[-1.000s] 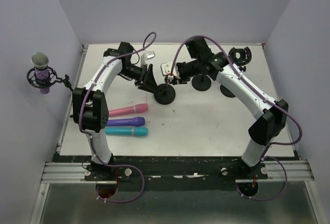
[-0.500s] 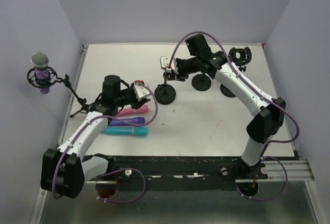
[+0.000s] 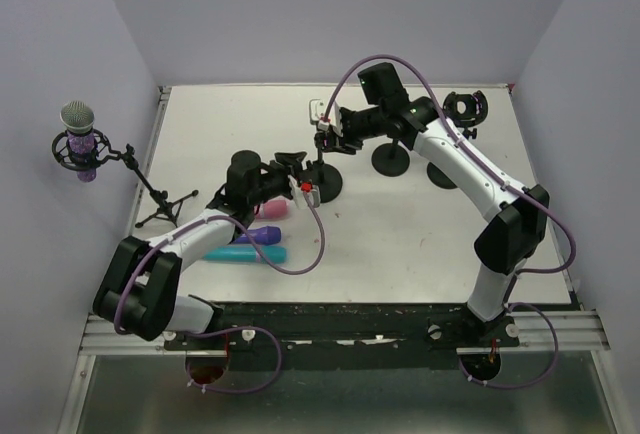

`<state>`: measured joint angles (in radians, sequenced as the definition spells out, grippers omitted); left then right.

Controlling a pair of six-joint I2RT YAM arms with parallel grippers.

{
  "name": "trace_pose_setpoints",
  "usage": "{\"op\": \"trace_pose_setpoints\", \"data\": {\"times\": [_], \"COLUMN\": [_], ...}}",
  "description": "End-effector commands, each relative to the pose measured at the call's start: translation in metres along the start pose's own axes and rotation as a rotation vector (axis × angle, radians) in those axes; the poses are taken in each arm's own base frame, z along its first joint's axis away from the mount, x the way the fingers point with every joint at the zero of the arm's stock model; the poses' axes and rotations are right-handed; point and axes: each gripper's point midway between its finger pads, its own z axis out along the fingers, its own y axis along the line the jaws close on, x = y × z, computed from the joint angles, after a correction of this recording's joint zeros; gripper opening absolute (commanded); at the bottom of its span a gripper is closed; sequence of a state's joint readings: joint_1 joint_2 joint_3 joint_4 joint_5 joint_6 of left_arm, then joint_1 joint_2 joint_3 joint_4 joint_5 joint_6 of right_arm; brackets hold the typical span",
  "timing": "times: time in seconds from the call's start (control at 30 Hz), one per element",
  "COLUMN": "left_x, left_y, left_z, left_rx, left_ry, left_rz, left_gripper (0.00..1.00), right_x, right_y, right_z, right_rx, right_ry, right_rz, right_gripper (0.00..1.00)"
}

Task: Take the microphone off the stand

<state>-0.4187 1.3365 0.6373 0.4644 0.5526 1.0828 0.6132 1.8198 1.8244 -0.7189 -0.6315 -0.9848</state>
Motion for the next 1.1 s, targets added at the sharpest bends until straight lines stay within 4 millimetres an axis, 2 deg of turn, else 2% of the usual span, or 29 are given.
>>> {"op": "trace_pose_setpoints", "data": {"times": [0.0, 0.2, 0.33, 0.43, 0.63, 0.83, 0.97, 1.07], "left_x": [-0.002, -0.001, -0.003, 0.0, 0.011, 0.021, 0.027, 0.023], "left_y": [0.021, 0.004, -0.005, -0.012, 0.0, 0.019, 0.021, 0.024], "left_z": [0.012, 0.006, -0.007, -0.009, 0.008, 0.021, 0.025, 0.023], "left_rx": [-0.032, 0.042, 0.05, 0.06, -0.014, -0.063, -0.069, -0.073], "left_ry": [-0.004, 0.006, 0.007, 0.014, 0.033, 0.072, 0.089, 0.081], "left_rz": [0.113, 0.107, 0.11, 0.111, 0.173, 0.173, 0.17, 0.152], "left_gripper": [0.54, 0.54, 0.59, 0.61, 0.6, 0.49, 0.33, 0.23], "right_x": [0.019, 0.021, 0.02, 0.022, 0.019, 0.013, 0.014, 0.015], "right_y": [0.009, 0.006, 0.003, 0.001, -0.005, -0.003, -0.001, 0.002], "right_z": [0.015, 0.015, 0.017, 0.02, 0.023, 0.024, 0.022, 0.022], "right_rx": [-0.039, -0.029, -0.021, -0.009, -0.014, -0.023, -0.023, -0.027], "right_ry": [0.039, 0.048, 0.04, 0.04, 0.008, -0.015, -0.014, -0.011], "right_rz": [0.059, 0.061, 0.079, 0.115, 0.168, 0.191, 0.186, 0.185], "right_gripper": [0.37, 0.37, 0.37, 0.36, 0.36, 0.36, 0.36, 0.35]}}
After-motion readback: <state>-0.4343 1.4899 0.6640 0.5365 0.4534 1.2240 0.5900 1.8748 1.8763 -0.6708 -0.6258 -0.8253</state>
